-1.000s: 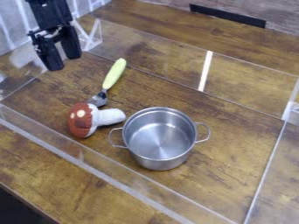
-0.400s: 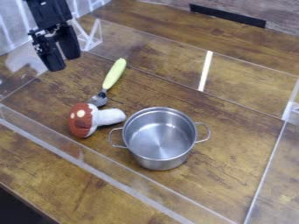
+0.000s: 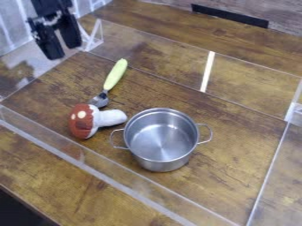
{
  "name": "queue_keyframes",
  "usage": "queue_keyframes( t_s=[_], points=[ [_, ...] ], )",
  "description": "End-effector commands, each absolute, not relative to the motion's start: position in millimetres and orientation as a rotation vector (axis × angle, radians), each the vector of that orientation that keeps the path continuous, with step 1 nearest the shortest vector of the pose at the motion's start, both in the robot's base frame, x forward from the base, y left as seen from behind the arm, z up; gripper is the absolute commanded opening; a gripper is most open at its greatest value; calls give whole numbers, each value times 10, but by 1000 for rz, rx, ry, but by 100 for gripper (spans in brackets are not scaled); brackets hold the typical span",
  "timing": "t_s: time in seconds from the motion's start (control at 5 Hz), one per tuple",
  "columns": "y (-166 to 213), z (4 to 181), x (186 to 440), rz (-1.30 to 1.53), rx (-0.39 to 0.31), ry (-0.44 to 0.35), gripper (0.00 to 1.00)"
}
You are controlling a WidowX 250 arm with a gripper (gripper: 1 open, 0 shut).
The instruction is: Move the green spoon to the left
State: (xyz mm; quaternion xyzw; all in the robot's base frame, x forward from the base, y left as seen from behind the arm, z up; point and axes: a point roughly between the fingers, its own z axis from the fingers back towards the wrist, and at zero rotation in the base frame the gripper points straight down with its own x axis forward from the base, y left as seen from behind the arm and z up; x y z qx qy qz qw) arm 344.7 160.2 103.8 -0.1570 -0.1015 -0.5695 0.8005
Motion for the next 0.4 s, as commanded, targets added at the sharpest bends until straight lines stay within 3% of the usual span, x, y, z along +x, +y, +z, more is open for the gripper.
queue_keyframes(
  t_s=[0.0,0.2],
  points=[
    [1754,1316,3499,-1243,-255,-263,0],
    [1775,1334,3541,-1262,-268,-269,100]
  ],
)
